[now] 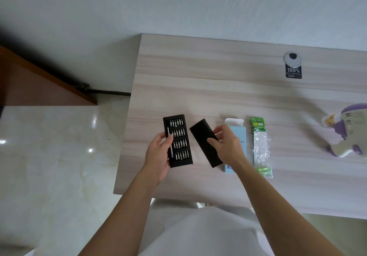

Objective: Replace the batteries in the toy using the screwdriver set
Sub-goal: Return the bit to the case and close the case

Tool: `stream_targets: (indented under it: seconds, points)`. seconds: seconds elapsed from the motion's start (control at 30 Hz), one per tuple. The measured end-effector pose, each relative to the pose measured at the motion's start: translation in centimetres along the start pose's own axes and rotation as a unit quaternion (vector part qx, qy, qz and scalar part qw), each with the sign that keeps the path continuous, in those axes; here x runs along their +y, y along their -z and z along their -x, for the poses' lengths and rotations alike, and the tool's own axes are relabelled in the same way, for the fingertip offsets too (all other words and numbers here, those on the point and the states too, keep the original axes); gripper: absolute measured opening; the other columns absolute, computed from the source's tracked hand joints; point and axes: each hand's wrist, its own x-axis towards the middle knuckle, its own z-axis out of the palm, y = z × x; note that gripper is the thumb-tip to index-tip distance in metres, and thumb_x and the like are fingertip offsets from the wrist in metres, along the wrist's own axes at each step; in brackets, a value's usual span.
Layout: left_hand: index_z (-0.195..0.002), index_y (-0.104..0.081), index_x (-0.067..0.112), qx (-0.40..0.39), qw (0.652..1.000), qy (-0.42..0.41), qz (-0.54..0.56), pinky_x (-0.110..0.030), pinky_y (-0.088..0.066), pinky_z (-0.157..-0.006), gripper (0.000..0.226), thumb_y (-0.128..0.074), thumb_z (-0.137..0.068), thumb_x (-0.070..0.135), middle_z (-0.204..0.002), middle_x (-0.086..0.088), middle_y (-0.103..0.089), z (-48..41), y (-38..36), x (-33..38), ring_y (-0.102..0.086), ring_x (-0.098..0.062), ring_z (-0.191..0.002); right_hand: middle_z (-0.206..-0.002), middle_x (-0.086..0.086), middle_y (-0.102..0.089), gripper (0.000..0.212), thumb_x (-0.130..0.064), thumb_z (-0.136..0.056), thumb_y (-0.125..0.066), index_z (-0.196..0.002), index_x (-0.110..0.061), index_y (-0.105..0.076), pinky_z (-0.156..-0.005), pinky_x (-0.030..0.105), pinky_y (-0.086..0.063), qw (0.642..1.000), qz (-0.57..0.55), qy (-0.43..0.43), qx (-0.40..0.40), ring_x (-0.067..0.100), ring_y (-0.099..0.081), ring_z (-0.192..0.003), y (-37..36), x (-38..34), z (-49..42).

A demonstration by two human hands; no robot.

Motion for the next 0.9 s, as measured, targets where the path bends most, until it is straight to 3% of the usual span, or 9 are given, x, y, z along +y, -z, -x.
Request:
stream_targets:
  seconds: [0.1, 0.17, 0.3, 0.43, 0.53, 0.6, 0.73, 0.9]
  points:
    - [-0.119, -0.061, 0.015, -0.033, 0.999, -0.008, 0.005, -0.048, -0.061, -0.074, 0.019, -0.054, -0.102, 0.015, -0.095, -0.004, -0.076, 1.1, -2.6, 1.1, -0.072, -0.024, -0.083, -0.097, 0.004, -0.073, 0.022, -0.021, -0.091, -0.072, -0.108, -0.022, -0.059, -0.075, 0.042, -0.061, 0.984, -0.173, -0.026, 0.013, 0.023, -0.071, -0.091, 3.3, -0.4, 1.3]
    - [-0.124, -0.06, 0.014, -0.06, 0.998, -0.014, 0.0, -0.054, -0.059, -0.082, 0.023, -0.053, -0.102, 0.013, -0.102, -0.008, -0.075, 2.1, -4.5, 1.7, -0.072, -0.028, -0.091, -0.096, 0.008, -0.076, 0.02, -0.016, -0.092, -0.071, -0.109, -0.02, -0.062, -0.07, 0.041, -0.062, 0.961, -0.275, -0.028, 0.015, 0.025, -0.075, -0.088, 5.5, -0.9, 2.6]
    - [-0.129, -0.059, 0.016, -0.116, 0.993, -0.023, 0.003, -0.061, -0.055, -0.09, 0.028, -0.05, -0.103, 0.011, -0.112, -0.013, -0.074, 4.6, -8.7, 2.5, -0.069, -0.034, -0.102, -0.097, 0.012, -0.077, 0.023, -0.011, -0.091, -0.071, -0.113, -0.014, -0.066, -0.07, 0.039, -0.06, 0.926, -0.375, 0.003, 0.027, 0.026, -0.075, -0.086, 9.5, -1.3, 5.9]
    - [-0.133, -0.057, 0.021, -0.171, 0.984, -0.041, 0.008, -0.054, -0.055, -0.087, 0.031, -0.048, -0.104, 0.014, -0.116, -0.015, -0.072, 7.1, -13.0, 2.8, -0.068, -0.031, -0.098, -0.101, 0.019, -0.072, 0.024, -0.015, -0.086, -0.077, -0.109, -0.022, -0.075, -0.078, 0.05, -0.061, 0.916, -0.394, 0.041, 0.064, 0.035, -0.074, -0.092, 12.1, -1.1, 8.7]
    - [-0.132, -0.059, 0.021, -0.199, 0.978, -0.056, 0.002, -0.042, -0.057, -0.076, 0.03, -0.047, -0.105, 0.018, -0.112, -0.01, -0.074, 9.0, -15.5, 3.0, -0.07, -0.026, -0.092, -0.083, 0.009, -0.068, 0.024, -0.014, -0.085, -0.078, -0.104, -0.028, -0.078, -0.079, 0.05, -0.062, 0.913, -0.396, 0.059, 0.084, 0.03, -0.075, -0.085, 13.4, -1.2, 10.2]
    - [-0.13, -0.06, 0.025, -0.215, 0.975, -0.06, -0.001, -0.039, -0.057, -0.073, 0.028, -0.048, -0.105, 0.021, -0.113, -0.009, -0.075, 10.0, -16.8, 3.2, -0.072, -0.025, -0.094, -0.081, 0.009, -0.067, 0.025, -0.014, -0.084, -0.077, -0.102, -0.032, -0.079, -0.077, 0.05, -0.062, 0.909, -0.401, 0.063, 0.091, 0.028, -0.076, -0.084, 14.0, -1.2, 10.9]
    - [-0.131, -0.061, 0.026, -0.233, 0.97, -0.068, -0.011, -0.049, -0.058, -0.089, 0.029, -0.045, -0.106, 0.023, -0.118, -0.007, -0.073, 11.2, -18.5, 3.5, -0.07, -0.029, -0.106, -0.087, 0.019, -0.066, 0.028, -0.016, -0.084, -0.078, -0.107, -0.032, -0.077, -0.079, 0.051, -0.062, 0.906, -0.401, 0.073, 0.113, 0.029, -0.076, -0.084, 15.1, -0.9, 11.6]
    - [-0.129, -0.062, 0.021, -0.253, 0.964, -0.078, -0.038, -0.052, -0.055, -0.096, 0.028, -0.051, -0.104, 0.022, -0.12, -0.01, -0.072, 12.1, -19.5, 3.0, -0.07, -0.031, -0.107, -0.077, 0.006, -0.056, 0.029, -0.013, -0.084, -0.078, -0.109, -0.028, -0.077, -0.058, 0.025, -0.057, 0.903, -0.398, 0.078, 0.142, 0.017, -0.072, -0.068, 16.0, -0.5, 12.0]
